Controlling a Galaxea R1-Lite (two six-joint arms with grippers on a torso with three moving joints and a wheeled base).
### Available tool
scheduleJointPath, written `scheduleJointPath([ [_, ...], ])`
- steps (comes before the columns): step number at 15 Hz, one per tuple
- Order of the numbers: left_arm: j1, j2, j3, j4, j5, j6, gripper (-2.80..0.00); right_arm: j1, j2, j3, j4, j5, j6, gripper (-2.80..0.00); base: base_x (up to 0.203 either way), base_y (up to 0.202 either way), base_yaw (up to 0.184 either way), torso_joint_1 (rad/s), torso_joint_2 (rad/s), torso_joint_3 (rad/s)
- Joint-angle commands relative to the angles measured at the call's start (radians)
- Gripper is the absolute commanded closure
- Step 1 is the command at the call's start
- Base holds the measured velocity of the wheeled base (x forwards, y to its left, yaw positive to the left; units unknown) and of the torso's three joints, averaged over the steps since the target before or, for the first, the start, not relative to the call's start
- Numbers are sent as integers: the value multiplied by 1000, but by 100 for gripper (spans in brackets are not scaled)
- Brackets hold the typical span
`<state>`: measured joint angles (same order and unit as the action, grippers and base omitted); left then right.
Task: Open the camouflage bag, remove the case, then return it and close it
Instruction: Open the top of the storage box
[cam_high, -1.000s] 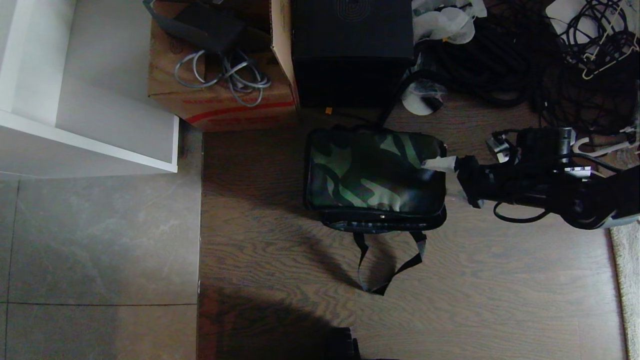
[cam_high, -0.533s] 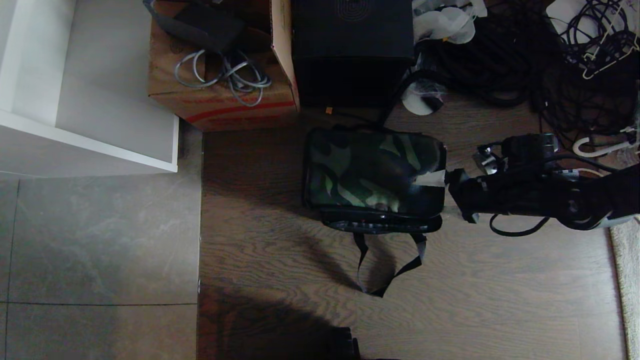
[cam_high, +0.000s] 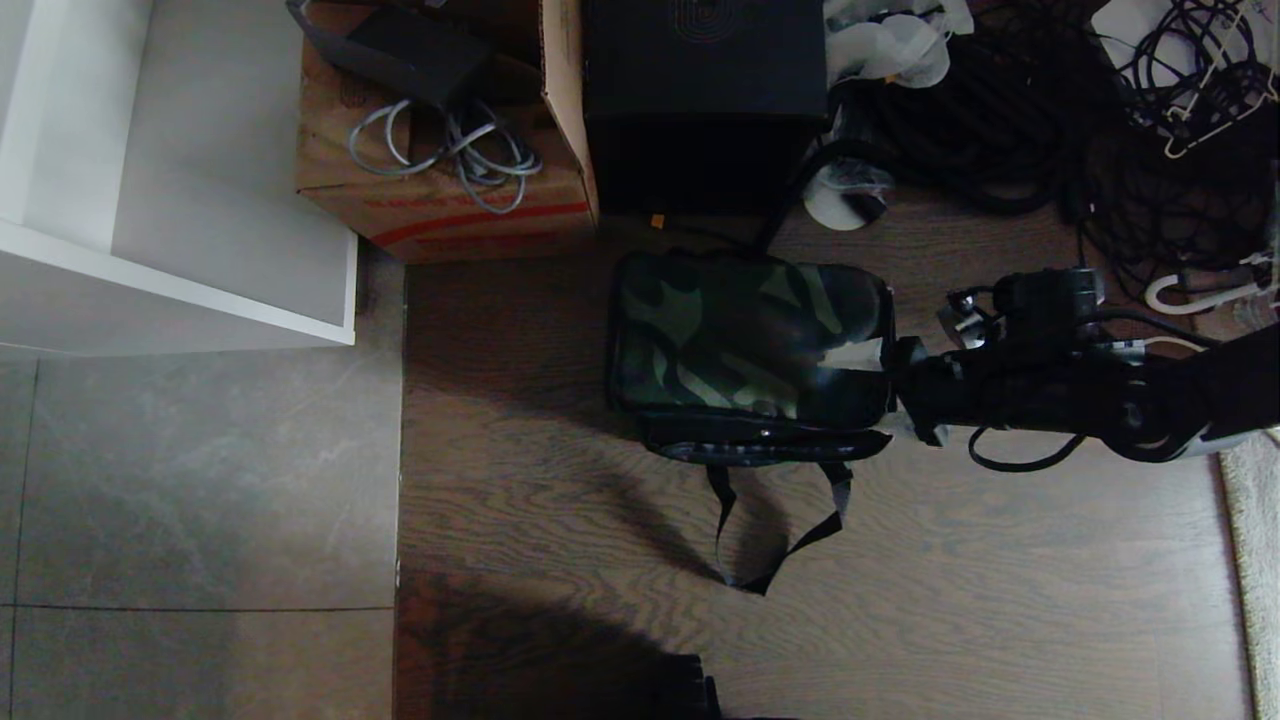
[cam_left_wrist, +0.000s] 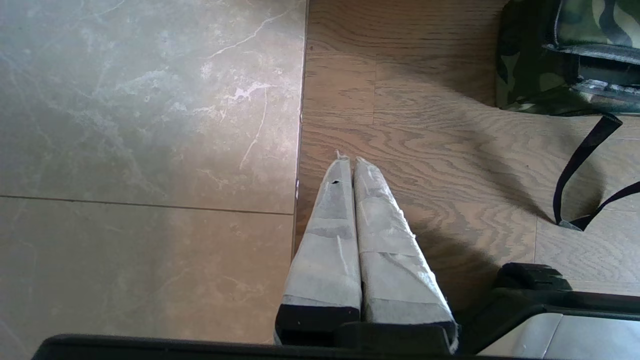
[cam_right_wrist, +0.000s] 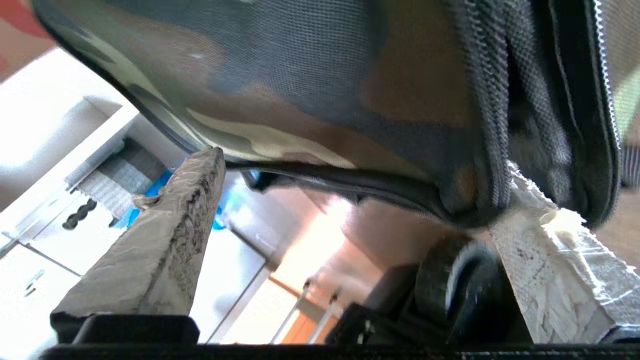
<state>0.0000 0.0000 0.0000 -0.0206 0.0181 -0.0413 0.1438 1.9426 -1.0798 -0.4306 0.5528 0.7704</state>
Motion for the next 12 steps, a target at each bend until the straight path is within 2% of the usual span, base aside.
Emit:
scheduleJointPath([
  [1, 0, 0, 9, -1, 0, 0, 0, 0, 13, 8, -50, -10, 4, -280, 0, 0, 0, 0, 0, 0],
  [10, 0, 0, 9, -1, 0, 0, 0, -1, 9, 16, -77, -24, 6, -280, 0, 0, 0, 0, 0, 0],
  [11, 0, 0, 9, -1, 0, 0, 0, -3, 9, 17, -77, -26, 7, 0, 0, 0, 0, 0, 0, 0],
  [12, 0, 0, 9, -1, 0, -1, 0, -3, 10, 10, -77, -26, 5, 0, 0, 0, 0, 0, 0, 0],
])
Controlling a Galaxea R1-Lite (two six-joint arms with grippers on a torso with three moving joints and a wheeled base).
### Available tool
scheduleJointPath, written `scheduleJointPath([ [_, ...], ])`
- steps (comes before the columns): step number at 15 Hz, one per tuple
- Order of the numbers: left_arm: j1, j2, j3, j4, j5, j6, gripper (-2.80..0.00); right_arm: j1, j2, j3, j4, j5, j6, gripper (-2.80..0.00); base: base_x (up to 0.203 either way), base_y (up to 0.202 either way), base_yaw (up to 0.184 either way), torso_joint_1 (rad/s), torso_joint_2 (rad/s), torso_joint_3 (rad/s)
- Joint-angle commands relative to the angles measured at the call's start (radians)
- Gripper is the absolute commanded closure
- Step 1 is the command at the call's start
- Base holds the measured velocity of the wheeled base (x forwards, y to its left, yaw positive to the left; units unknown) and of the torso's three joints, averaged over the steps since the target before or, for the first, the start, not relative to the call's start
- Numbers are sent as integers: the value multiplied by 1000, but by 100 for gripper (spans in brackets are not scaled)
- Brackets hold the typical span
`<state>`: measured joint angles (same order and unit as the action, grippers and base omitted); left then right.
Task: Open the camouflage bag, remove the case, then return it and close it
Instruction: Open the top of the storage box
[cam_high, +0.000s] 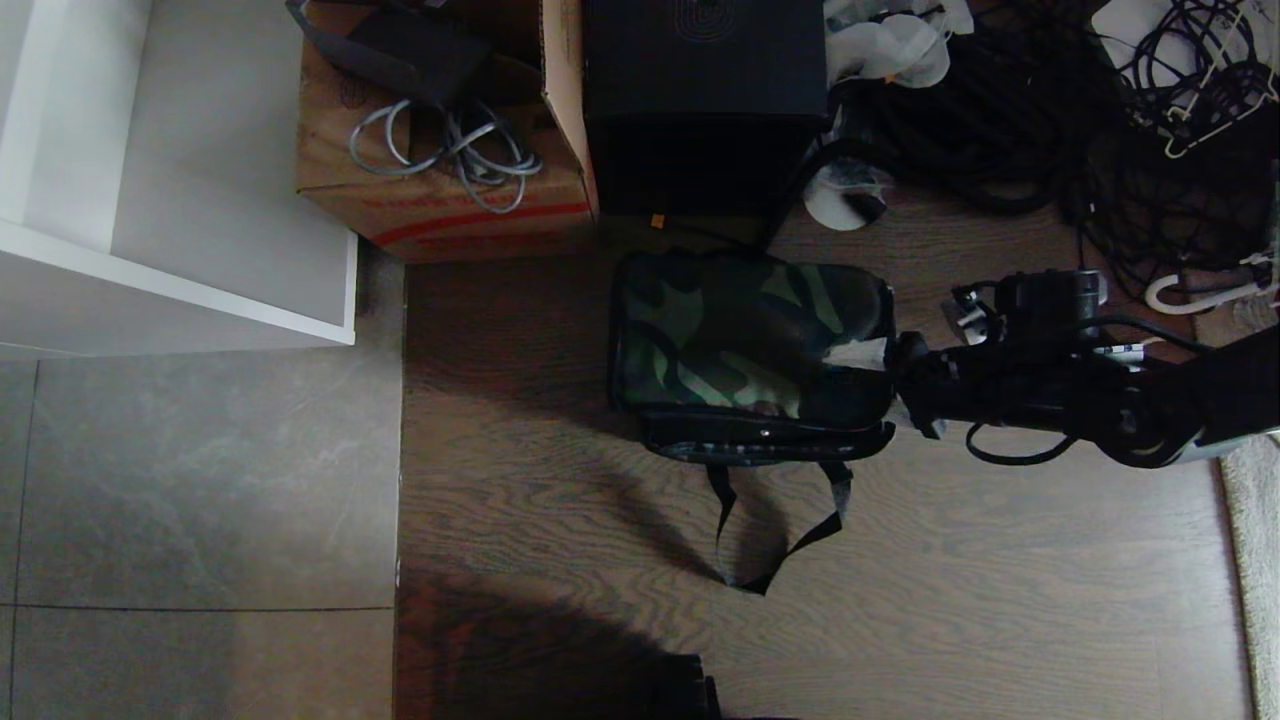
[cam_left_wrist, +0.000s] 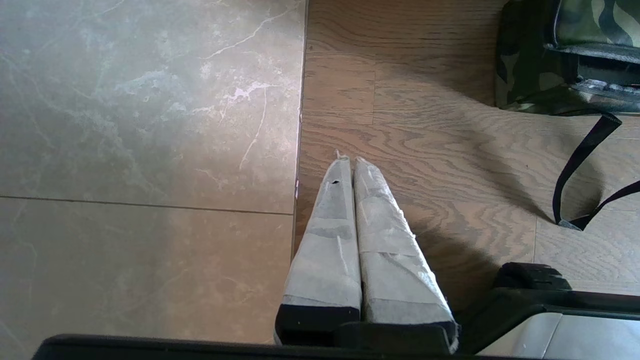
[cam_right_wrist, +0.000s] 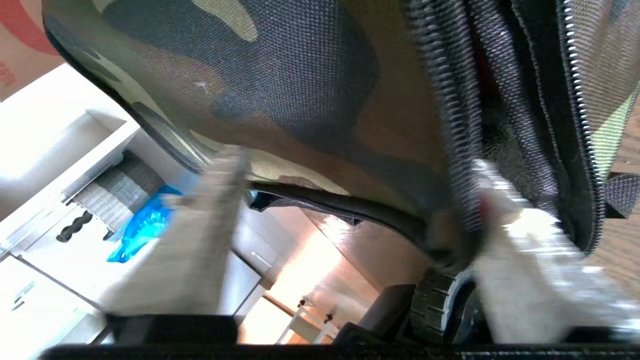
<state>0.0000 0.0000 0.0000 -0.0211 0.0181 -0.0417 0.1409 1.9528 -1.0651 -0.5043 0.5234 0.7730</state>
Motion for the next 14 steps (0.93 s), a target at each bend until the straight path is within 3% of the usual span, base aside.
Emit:
scheduleJointPath([
  [1, 0, 0, 9, 0, 0, -1, 0, 0, 2, -7, -7, 4, -2, 0, 0, 0, 0, 0, 0, 0],
  [14, 0, 0, 9, 0, 0, 0, 0, -19, -39, -58, -4, 9, 3, 0, 0, 0, 0, 0, 0, 0],
])
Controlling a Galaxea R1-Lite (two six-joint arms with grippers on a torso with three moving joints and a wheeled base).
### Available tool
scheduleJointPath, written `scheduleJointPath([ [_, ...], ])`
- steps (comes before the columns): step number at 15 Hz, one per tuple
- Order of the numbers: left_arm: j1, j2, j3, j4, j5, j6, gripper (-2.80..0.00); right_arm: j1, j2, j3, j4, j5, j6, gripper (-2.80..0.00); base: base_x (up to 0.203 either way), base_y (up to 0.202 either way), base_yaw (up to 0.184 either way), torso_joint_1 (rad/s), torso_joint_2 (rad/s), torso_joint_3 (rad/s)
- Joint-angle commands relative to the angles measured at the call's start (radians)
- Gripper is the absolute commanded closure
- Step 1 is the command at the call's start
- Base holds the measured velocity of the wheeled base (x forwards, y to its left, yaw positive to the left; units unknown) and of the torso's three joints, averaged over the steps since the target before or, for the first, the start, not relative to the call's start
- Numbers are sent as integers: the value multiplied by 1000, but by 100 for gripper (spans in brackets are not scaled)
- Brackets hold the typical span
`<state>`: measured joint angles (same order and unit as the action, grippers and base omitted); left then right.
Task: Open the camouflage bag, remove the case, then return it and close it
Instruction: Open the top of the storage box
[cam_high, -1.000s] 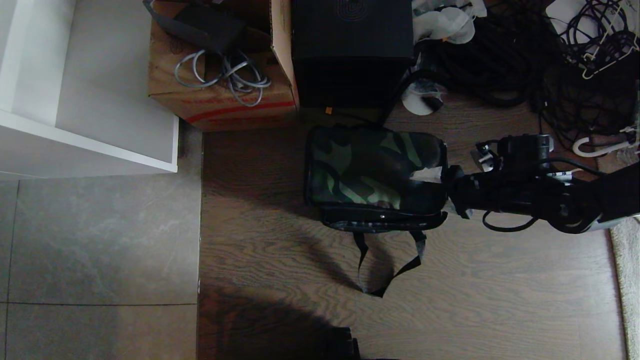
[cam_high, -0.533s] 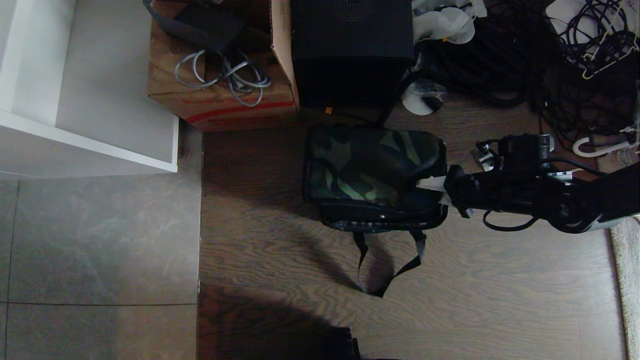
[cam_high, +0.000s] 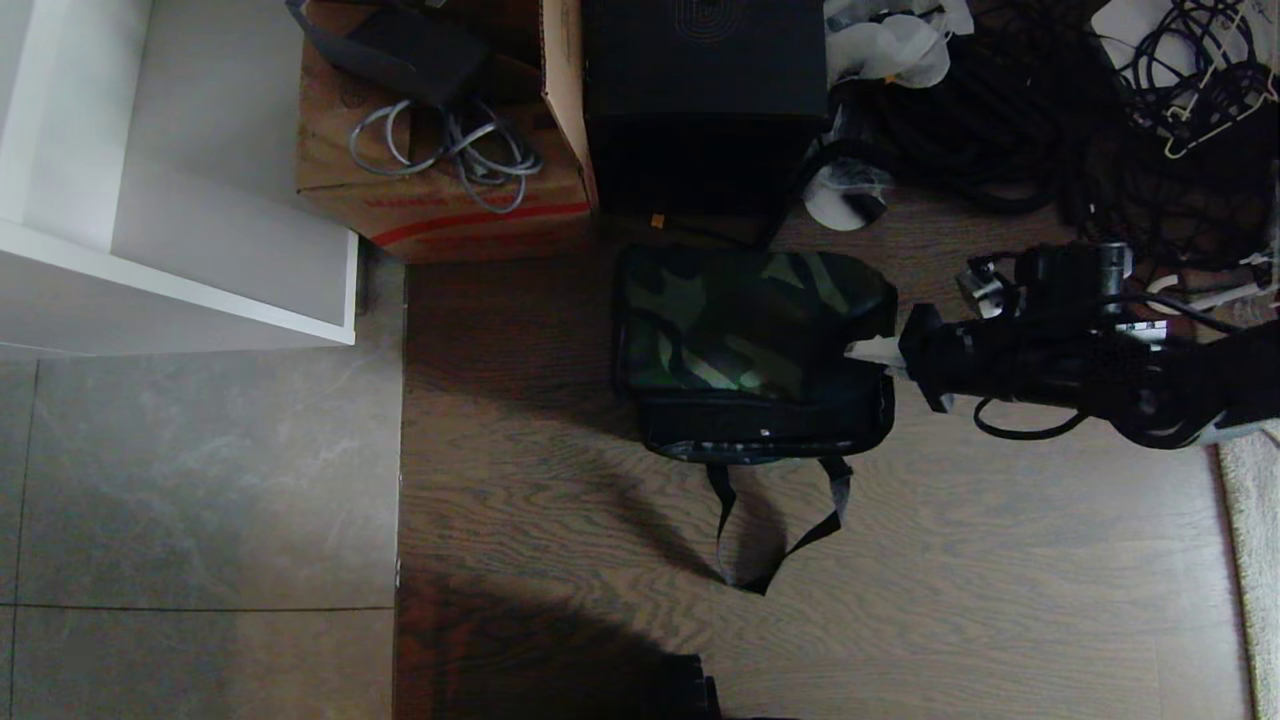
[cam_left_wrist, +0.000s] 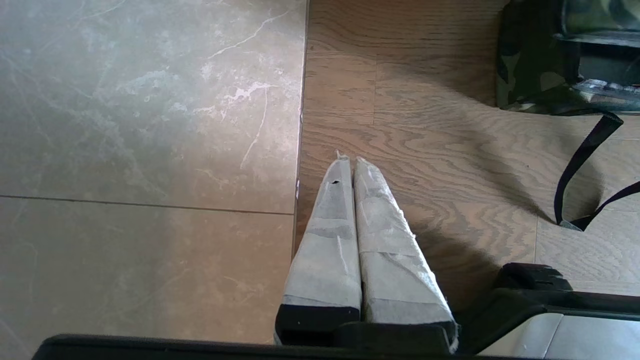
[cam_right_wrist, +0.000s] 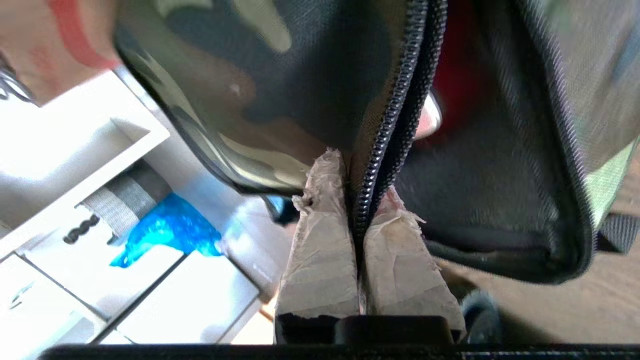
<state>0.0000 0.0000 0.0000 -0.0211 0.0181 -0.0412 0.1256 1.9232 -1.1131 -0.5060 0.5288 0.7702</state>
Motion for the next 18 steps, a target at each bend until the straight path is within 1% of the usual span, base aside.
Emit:
scheduleJointPath([
  [1, 0, 0, 9, 0, 0, -2, 0, -6, -20, -33, 1, 2, 21, 0, 0, 0, 0, 0, 0, 0],
  [3, 0, 0, 9, 0, 0, 0, 0, -8, -26, -59, 0, 2, 89, 0, 0, 0, 0, 0, 0, 0],
  [7, 0, 0, 9, 0, 0, 0, 0, -7, -30, -108, 9, 1, 185, 0, 0, 0, 0, 0, 0, 0],
  [8, 0, 0, 9, 0, 0, 0, 0, -7, -30, -111, 9, 1, 191, 0, 0, 0, 0, 0, 0, 0],
  [10, 0, 0, 9, 0, 0, 0, 0, -6, -31, -134, 10, 2, 251, 0, 0, 0, 0, 0, 0, 0],
  [13, 0, 0, 10, 0, 0, -1, 0, -7, -33, -157, 12, 0, 275, 0, 0, 0, 0, 0, 0, 0],
  [16, 0, 0, 9, 0, 0, 0, 0, -8, -38, -206, 13, -1, 370, 0, 0, 0, 0, 0, 0, 0],
  [18, 0, 0, 9, 0, 0, 0, 0, -8, -38, -206, 10, 0, 371, 0, 0, 0, 0, 0, 0, 0],
])
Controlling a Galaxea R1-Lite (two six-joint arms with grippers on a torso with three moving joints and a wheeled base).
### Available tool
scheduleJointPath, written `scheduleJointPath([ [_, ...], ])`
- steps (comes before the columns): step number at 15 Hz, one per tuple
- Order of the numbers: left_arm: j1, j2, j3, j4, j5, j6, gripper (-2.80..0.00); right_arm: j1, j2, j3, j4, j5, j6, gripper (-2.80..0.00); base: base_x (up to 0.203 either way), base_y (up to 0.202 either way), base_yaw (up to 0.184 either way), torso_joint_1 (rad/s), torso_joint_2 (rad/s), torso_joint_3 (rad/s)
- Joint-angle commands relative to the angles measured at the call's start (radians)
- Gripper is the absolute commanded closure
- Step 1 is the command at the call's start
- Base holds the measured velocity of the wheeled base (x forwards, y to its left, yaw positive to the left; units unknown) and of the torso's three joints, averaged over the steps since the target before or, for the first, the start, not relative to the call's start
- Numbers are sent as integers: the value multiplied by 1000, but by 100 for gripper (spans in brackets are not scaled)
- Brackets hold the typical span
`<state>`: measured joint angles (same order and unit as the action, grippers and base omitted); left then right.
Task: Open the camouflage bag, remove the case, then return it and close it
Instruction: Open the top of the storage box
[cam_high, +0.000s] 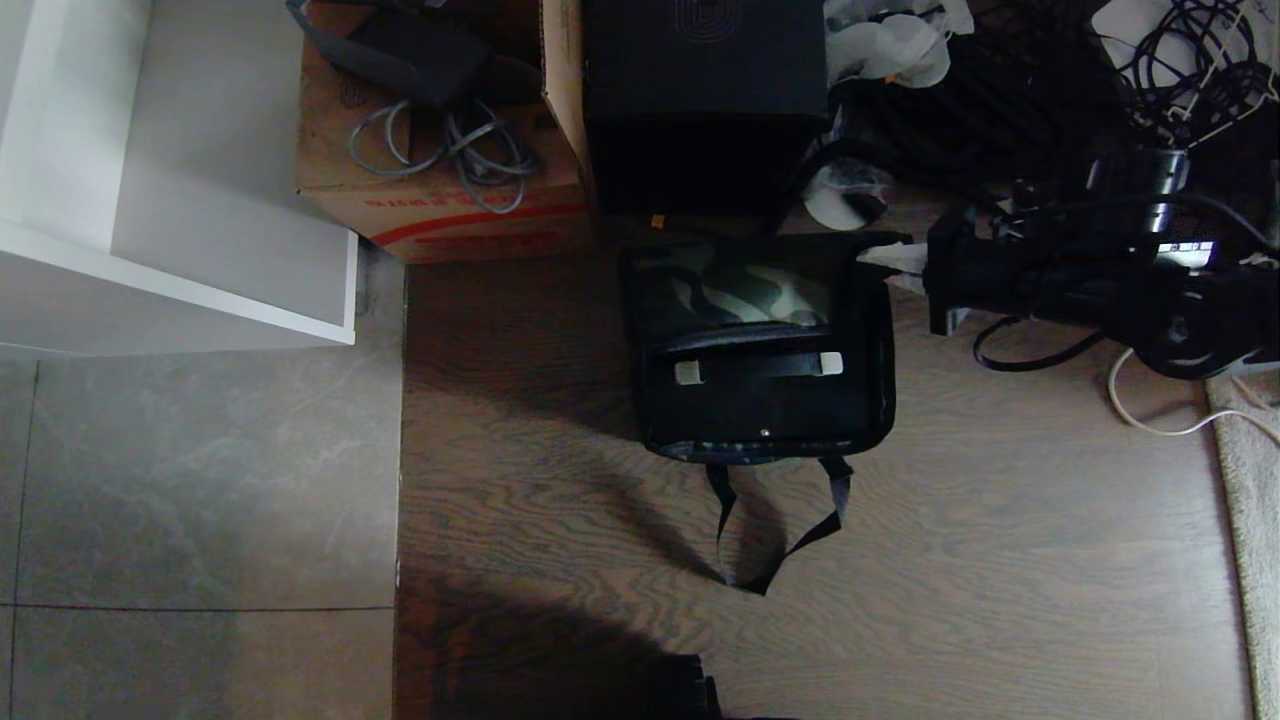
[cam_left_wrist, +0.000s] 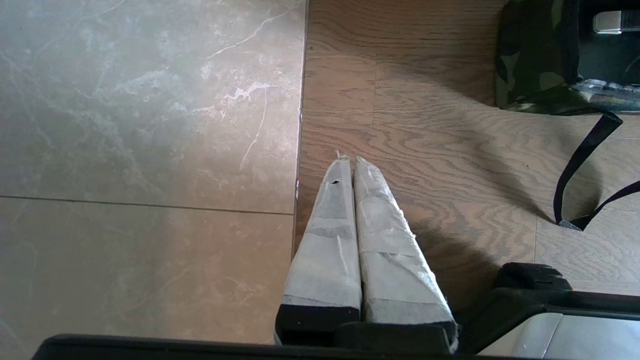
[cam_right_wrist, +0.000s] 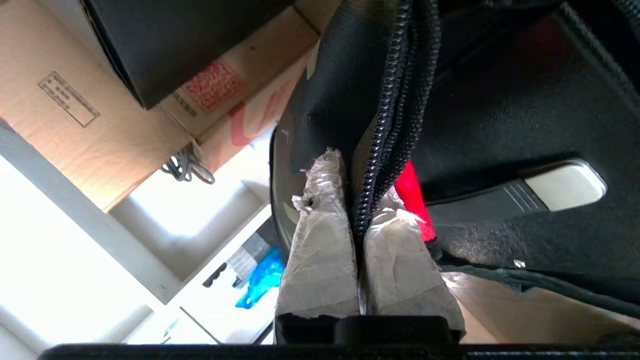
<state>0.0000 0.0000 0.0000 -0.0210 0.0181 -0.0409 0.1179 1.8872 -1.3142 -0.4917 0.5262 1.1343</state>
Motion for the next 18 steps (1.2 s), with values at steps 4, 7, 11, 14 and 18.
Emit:
scheduleJointPath([
  [4, 0, 0, 9, 0, 0, -1, 0, 0, 0, -22, -16, 3, 9, 0, 0, 0, 0, 0, 0, 0],
  [7, 0, 0, 11, 0, 0, -1, 0, 0, 5, -56, -6, 3, 14, 0, 0, 0, 0, 0, 0, 0],
  [11, 0, 0, 9, 0, 0, -2, 0, 0, 12, -66, -10, 3, 15, 0, 0, 0, 0, 0, 0, 0],
  [14, 0, 0, 9, 0, 0, -1, 0, 0, 16, -76, -11, 3, 13, -280, 0, 0, 0, 0, 0, 0],
  [18, 0, 0, 9, 0, 0, -1, 0, 0, 27, -125, -16, 0, 15, -280, 0, 0, 0, 0, 0, 0],
])
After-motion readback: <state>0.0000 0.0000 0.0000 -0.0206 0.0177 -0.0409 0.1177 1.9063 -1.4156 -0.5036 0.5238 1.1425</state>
